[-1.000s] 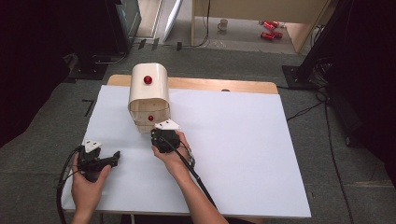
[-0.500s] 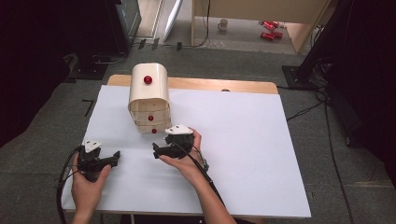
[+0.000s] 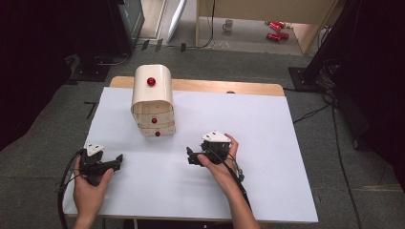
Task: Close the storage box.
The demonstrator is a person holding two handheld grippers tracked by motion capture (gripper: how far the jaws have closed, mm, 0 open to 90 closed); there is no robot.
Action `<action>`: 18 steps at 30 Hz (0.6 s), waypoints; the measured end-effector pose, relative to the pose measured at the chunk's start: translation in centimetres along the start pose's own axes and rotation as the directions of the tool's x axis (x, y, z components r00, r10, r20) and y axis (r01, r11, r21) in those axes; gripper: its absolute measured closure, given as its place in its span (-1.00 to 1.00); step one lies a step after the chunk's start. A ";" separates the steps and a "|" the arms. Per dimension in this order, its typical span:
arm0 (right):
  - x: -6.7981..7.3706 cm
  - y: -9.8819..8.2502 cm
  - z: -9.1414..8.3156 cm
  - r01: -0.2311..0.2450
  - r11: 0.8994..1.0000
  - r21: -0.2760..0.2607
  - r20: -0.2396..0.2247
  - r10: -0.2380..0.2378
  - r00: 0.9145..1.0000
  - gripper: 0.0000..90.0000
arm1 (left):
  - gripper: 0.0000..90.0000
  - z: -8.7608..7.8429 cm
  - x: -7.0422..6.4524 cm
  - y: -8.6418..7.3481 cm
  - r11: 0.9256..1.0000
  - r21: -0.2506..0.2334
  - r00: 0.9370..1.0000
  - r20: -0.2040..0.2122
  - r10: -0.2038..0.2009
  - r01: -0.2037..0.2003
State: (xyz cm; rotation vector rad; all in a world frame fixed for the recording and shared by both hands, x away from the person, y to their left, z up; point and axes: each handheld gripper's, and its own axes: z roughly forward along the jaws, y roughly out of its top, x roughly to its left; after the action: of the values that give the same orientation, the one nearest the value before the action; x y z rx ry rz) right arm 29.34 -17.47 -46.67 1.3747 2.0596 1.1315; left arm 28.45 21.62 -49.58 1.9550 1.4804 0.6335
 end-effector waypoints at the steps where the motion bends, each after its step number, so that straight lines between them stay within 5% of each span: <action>1: 0.0 0.0 0.0 0.000 1.000 0.000 0.000 0.000 1.000 -1.00 | -0.67 0.0 0.0 0.0 1.000 0.000 1.000 0.000 0.000 0.000; 8: -4.1 -2.1 -2.7 -0.030 0.999 0.020 0.065 0.029 0.997 -1.00 | -0.67 0.0 0.0 0.0 1.000 0.000 1.000 -0.001 0.000 0.000; 18: -8.2 -4.9 -5.6 -0.087 0.996 0.030 0.147 0.082 0.986 -1.00 | -0.67 0.0 0.0 0.0 1.000 0.000 1.000 -0.001 0.002 -0.002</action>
State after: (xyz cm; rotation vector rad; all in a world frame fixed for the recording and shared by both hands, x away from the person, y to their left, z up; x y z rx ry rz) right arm 26.12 -27.98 -48.11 1.5282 1.9438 0.9998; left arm 28.44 21.61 -49.58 1.9568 1.4794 0.6356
